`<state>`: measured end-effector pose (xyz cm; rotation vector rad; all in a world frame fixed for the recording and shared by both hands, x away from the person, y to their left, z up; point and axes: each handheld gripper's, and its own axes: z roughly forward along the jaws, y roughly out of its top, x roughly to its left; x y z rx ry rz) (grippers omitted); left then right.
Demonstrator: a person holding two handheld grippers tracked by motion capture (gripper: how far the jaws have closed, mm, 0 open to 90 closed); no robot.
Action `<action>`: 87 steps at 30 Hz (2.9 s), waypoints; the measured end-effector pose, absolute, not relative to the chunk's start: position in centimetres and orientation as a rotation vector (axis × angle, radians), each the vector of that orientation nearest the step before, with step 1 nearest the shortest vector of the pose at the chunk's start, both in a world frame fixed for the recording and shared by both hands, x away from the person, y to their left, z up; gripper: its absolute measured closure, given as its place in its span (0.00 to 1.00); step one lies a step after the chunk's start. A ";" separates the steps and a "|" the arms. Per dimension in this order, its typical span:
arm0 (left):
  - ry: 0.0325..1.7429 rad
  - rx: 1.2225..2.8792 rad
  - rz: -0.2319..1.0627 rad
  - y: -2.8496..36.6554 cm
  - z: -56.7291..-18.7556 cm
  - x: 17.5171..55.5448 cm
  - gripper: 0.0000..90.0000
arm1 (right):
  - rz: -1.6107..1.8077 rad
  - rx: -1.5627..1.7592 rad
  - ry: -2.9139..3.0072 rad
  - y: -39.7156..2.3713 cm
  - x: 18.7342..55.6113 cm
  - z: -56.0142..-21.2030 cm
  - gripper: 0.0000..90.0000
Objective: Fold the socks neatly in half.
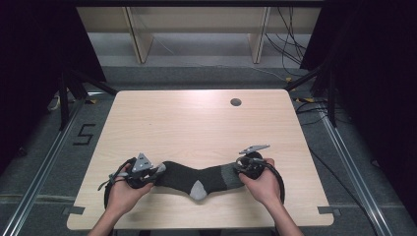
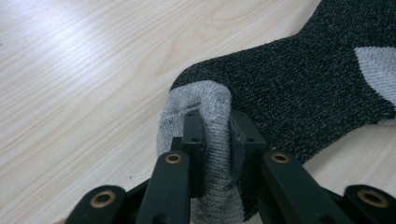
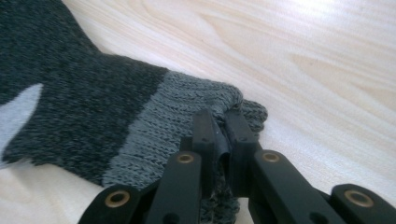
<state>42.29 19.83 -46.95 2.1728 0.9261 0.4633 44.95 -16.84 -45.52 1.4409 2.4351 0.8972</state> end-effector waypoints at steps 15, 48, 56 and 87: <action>0.916 2.182 0.463 19.4 -46.6 42.3 0.87 | 0.898 1.398 2.426 -17.2 44.2 -43.9 0.96; 0.954 2.175 0.452 19.4 -46.2 43.1 0.97 | 0.829 1.256 2.442 -16.3 43.7 -44.1 0.95; 1.000 2.210 0.471 20.1 -48.0 43.8 0.95 | 0.785 1.290 2.452 -16.5 44.0 -46.2 0.95; 0.932 2.252 0.469 18.6 -48.6 43.0 0.92 | 0.766 1.243 2.471 -16.7 42.7 -46.5 0.98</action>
